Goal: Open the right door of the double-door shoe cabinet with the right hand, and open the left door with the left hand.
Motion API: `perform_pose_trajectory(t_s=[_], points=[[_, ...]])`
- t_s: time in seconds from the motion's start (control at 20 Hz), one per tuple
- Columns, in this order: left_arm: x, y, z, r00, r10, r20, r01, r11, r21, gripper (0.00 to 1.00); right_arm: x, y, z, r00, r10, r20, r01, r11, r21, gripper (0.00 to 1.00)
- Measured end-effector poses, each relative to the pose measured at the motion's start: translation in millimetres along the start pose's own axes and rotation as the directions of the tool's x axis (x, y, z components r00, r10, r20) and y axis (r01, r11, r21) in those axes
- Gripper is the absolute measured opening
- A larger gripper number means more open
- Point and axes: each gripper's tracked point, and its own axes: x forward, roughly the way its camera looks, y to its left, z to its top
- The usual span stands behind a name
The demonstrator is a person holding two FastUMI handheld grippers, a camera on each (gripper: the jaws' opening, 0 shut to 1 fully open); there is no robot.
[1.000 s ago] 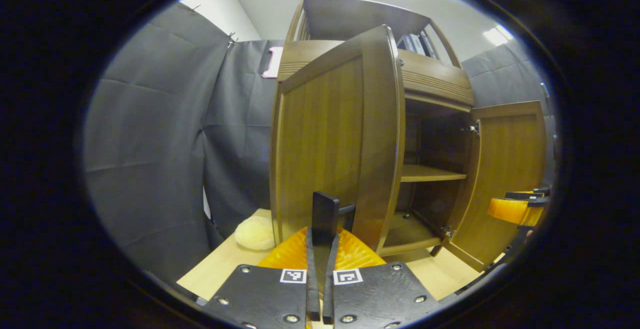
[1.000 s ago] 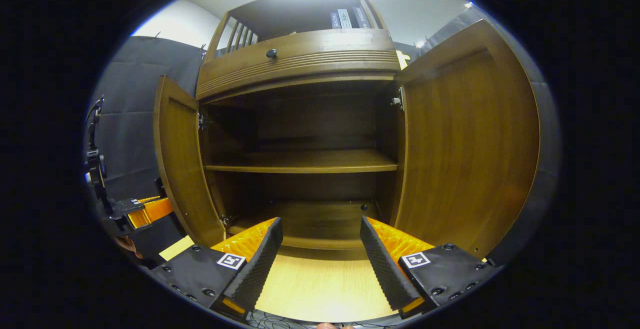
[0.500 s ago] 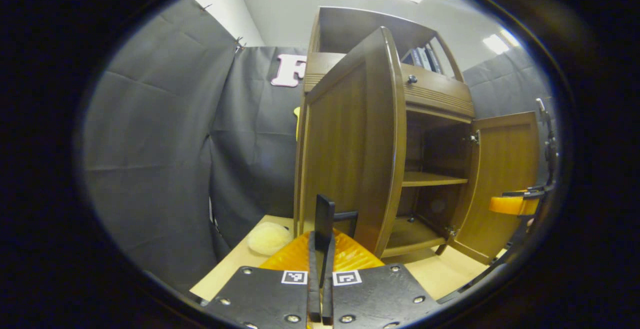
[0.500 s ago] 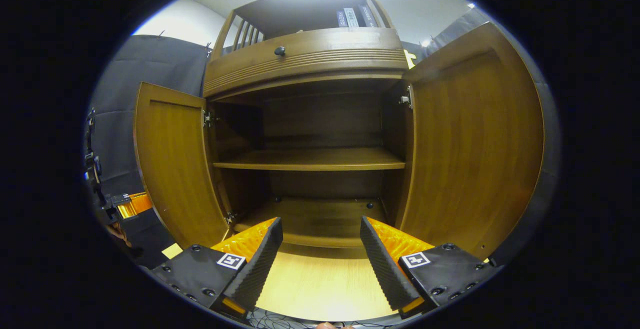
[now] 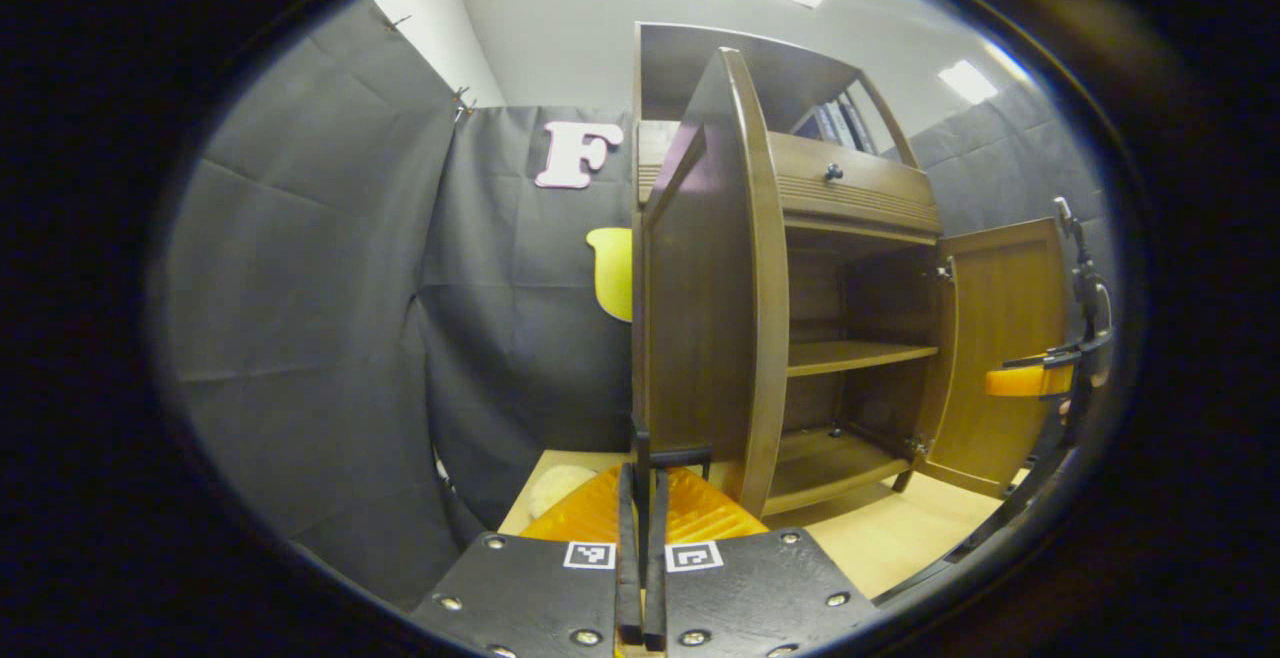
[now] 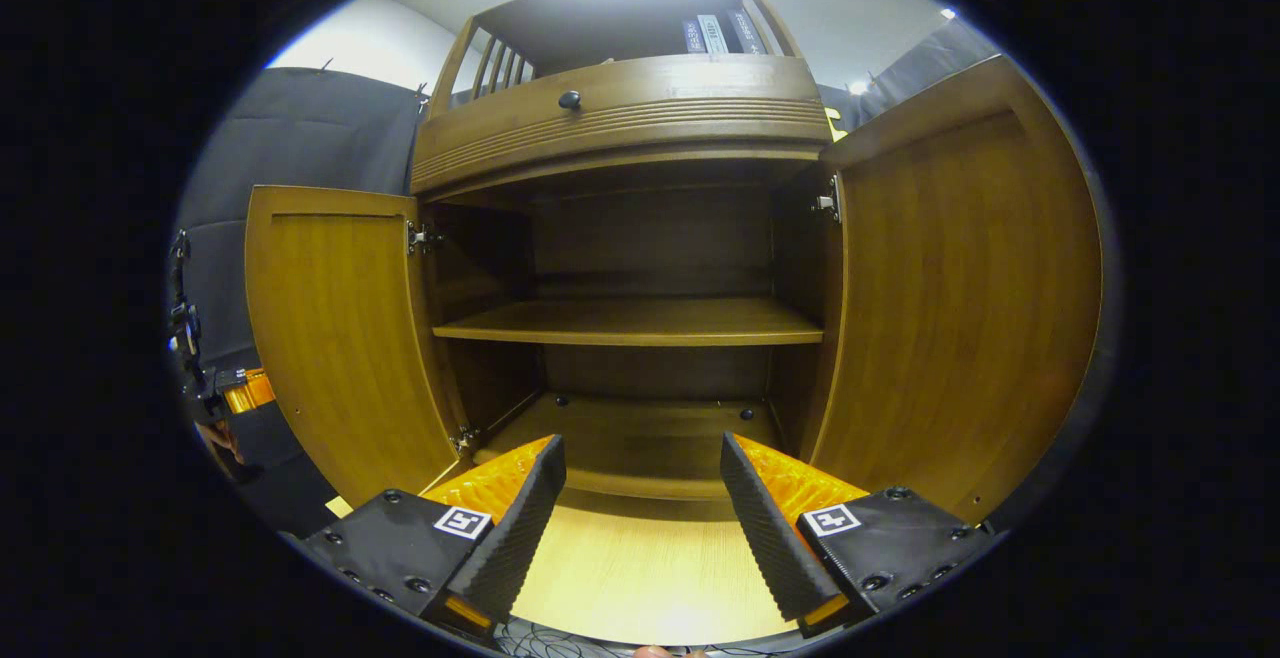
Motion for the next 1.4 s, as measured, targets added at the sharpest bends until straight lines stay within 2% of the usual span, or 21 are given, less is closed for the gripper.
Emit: perform_pose_trajectory(t_s=[0.1, 0.15, 0.2, 0.35, 0.6, 0.8, 1.15, 1.3, 1.4], points=[[-0.6, 10.5, -0.3, 1.0, -0.002, 0.004, 0.002, 1.0, 0.001, 0.03, 1.0, 4.6, 1.7, 1.0, 0.011, -0.006, -0.011, 1.0, -0.002, 0.93], [-1.1, 17.5, -0.5, 1.0, 0.008, 0.007, -0.008, 1.0, -0.004, 0.03, 1.5, 5.8, 3.8, 1.0, 0.011, -0.005, -0.011, 1.0, -0.007, 0.98], [-2.4, 26.1, -0.5, 1.0, 0.022, 0.01, -0.021, 1.0, -0.01, 0.03, 3.3, 7.1, 5.5, 1.0, 0.009, -0.006, -0.009, 1.0, -0.012, 0.93], [-17.8, 42.7, -5.8, 1.0, 0.023, 0.015, -0.022, 0.999, -0.046, 0.03, 5.7, 7.0, 9.4, 1.0, -0.005, -0.019, 0.004, 1.0, -0.011, 0.93], [-13.4, 43.5, -4.1, 1.0, 0.013, 0.013, -0.012, 0.998, -0.057, 0.03, -0.8, -4.9, 19.4, 0.998, -0.064, -0.028, 0.064, 0.998, -0.021, 0.92], [-19.1, 51.0, 5.8, 0.999, 0.034, 0.011, -0.033, 0.996, -0.078, 0.03, -9.1, -16.5, 23.1, 0.995, -0.098, -0.025, 0.097, 0.995, -0.034, 0.92], [-43.8, 53.7, 36.6, 0.982, 0.189, -0.002, -0.188, 0.98, -0.067, 0.03, -23.5, -36.6, 18.4, 0.996, -0.087, -0.022, 0.086, 0.995, -0.045, 0.93], [-53.5, 43.0, 57.1, 0.971, 0.237, 0.009, -0.235, 0.968, -0.087, 0.12, -35.2, -44.4, 12.8, 0.998, -0.052, -0.025, 0.051, 0.997, -0.052, 0.93], [-58.2, 19.6, 73.2, 0.967, 0.253, 0.039, -0.248, 0.964, -0.098, 0.18, -46.0, -48.0, 10.5, 0.999, -0.024, -0.025, 0.023, 0.999, -0.043, 0.94]])
